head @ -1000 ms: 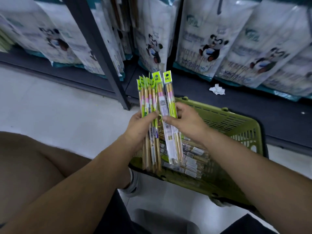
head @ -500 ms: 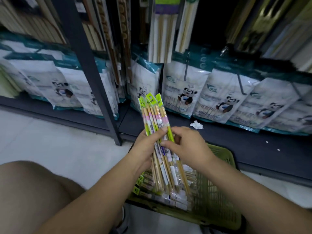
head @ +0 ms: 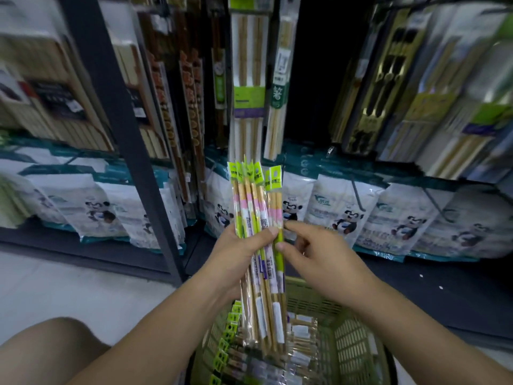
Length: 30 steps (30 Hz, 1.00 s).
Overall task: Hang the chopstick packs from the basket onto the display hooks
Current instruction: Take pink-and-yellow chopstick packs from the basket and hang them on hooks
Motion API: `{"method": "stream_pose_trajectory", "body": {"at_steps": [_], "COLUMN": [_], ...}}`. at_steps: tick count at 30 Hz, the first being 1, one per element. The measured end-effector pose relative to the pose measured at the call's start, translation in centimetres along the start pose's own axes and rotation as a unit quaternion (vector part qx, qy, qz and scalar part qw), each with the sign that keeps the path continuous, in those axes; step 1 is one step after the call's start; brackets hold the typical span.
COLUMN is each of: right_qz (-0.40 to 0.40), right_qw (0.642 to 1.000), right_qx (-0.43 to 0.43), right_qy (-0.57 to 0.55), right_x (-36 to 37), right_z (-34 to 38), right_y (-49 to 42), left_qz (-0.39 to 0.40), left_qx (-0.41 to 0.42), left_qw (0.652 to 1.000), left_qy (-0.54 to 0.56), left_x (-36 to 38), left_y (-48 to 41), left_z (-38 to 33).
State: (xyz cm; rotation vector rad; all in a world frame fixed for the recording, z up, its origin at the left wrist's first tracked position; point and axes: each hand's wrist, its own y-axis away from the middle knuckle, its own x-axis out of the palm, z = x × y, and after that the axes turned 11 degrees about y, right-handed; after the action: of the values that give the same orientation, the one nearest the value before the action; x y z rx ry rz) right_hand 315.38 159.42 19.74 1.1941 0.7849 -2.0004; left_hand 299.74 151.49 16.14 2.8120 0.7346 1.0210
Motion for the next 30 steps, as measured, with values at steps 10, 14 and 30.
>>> {"method": "stream_pose_trajectory", "body": {"at_steps": [10, 14, 30], "right_qz": [-0.259, -0.313, -0.356], "right_qw": [0.924, 0.907, 0.884], "right_qx": [0.026, 0.009, 0.011], "right_qy": [-0.280, -0.280, -0.302], "right_x": [-12.0, -14.4, -16.0], "right_z": [2.4, 3.3, 4.0], "right_y": [-7.3, -9.6, -14.5], "left_qz": [0.079, 0.078, 0.033], "left_qx": [0.229, 0.287, 0.334], "left_qw": [0.953, 0.938, 0.929], "left_qy": [-0.181, -0.179, -0.155], "left_x": [7.4, 9.7, 8.6], "left_y": [-3.0, -4.6, -6.8], "left_z": [-8.1, -10.4, -12.5]}}
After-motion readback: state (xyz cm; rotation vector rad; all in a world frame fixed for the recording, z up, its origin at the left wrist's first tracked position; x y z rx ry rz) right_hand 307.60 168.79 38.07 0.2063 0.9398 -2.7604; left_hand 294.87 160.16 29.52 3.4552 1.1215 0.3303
